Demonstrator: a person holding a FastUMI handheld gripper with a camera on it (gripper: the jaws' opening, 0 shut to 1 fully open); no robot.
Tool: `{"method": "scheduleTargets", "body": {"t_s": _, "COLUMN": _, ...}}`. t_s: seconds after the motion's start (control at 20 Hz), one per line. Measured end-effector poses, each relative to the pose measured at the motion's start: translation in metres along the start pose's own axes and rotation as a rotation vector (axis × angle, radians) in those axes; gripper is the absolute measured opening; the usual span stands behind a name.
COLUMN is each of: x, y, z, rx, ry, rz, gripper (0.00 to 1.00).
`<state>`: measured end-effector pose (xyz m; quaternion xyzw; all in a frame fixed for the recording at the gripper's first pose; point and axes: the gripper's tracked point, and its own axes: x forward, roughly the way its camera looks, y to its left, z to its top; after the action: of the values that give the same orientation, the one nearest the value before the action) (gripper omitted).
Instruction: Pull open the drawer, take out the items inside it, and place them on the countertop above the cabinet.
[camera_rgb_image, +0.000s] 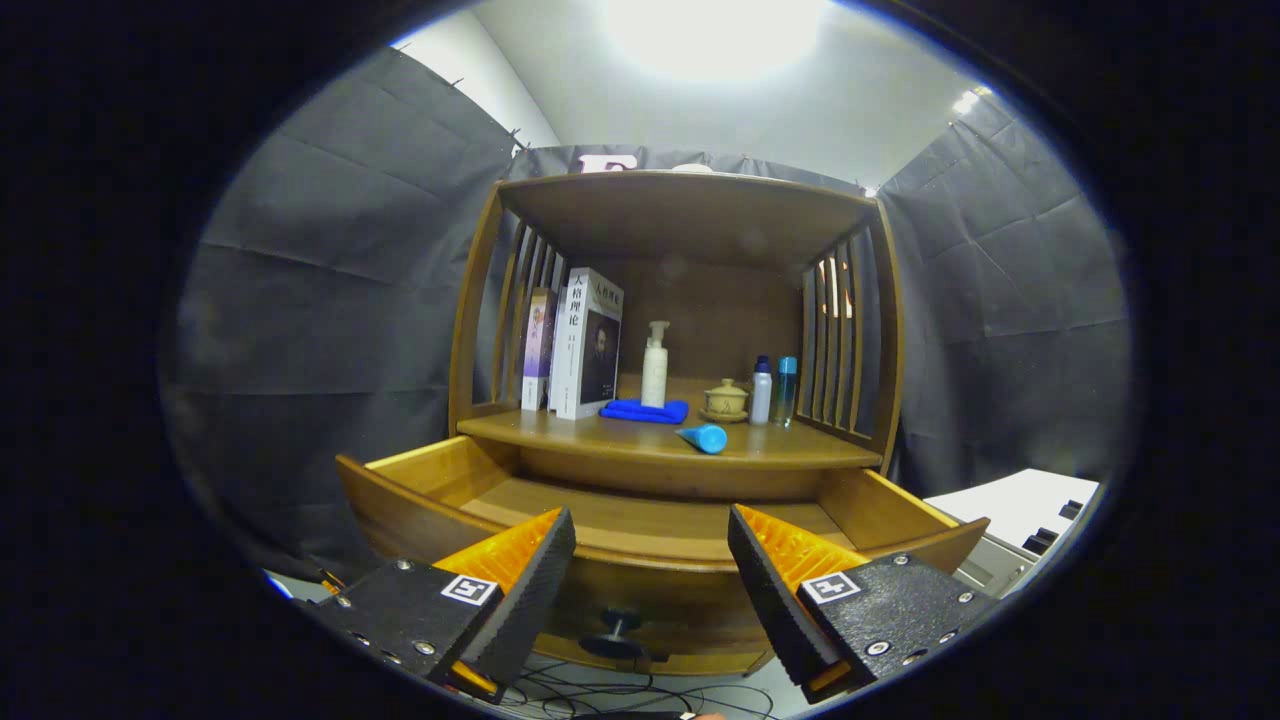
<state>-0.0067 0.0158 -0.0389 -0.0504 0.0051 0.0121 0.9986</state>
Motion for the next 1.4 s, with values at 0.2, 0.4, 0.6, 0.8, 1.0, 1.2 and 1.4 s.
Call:
{"method": "scheduleTargets", "body": {"t_s": 0.2, "x": 0.001, "y": 0.005, "z": -0.039, "rx": -0.001, "ry": 0.1, "rz": 0.008, "gripper": 0.95}}
{"method": "scheduleTargets", "body": {"t_s": 0.4, "x": 0.002, "y": 0.013, "z": -0.053, "rx": -0.045, "ry": 0.12, "rz": 0.015, "gripper": 0.95}}
{"method": "scheduleTargets", "body": {"t_s": 0.6, "x": 0.0, "y": 0.014, "z": -0.061, "rx": -0.037, "ry": 0.148, "rz": 0.002, "gripper": 0.95}}
{"method": "scheduleTargets", "body": {"t_s": 0.8, "x": 0.01, "y": 0.009, "z": -0.06, "rx": -0.038, "ry": 0.147, "rz": -0.04, "gripper": 0.94}}
{"method": "scheduleTargets", "body": {"t_s": 1.0, "x": 0.027, "y": 0.001, "z": -0.061, "rx": 0.005, "ry": 0.165, "rz": -0.071, "gripper": 0.95}}
{"method": "scheduleTargets", "body": {"t_s": 1.2, "x": 0.04, "y": 0.0, "z": -0.061, "rx": -0.024, "ry": 0.16, "rz": -0.074, "gripper": 0.95}}
{"method": "scheduleTargets", "body": {"t_s": 1.4, "x": 0.057, "y": 0.001, "z": -0.062, "rx": -0.002, "ry": 0.168, "rz": -0.073, "gripper": 0.95}}
